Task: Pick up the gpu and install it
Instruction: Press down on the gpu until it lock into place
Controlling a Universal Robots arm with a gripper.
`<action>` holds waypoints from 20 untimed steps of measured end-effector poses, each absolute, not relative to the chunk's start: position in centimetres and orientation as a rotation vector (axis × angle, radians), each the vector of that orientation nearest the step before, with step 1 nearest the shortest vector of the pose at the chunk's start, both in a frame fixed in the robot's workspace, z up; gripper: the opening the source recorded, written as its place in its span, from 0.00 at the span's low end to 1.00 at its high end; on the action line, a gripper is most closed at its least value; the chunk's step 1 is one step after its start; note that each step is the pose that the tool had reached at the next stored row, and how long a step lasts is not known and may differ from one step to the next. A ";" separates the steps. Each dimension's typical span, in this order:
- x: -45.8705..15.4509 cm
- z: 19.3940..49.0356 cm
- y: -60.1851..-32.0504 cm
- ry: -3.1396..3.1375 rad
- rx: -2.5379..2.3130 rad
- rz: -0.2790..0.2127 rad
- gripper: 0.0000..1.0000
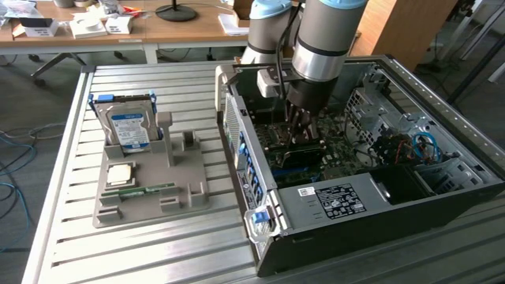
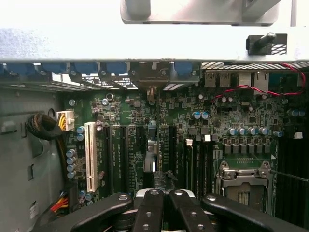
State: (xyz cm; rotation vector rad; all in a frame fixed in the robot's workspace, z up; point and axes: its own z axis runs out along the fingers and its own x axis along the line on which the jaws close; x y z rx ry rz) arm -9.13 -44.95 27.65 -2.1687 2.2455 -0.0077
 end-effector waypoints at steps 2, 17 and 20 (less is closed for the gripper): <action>-9.1 27.6 -45.0 2.245 -2.169 -0.008 0.11; -9.1 27.5 -45.0 2.246 -2.169 -0.008 0.11; -9.1 27.5 -45.0 2.245 -2.168 -0.008 0.11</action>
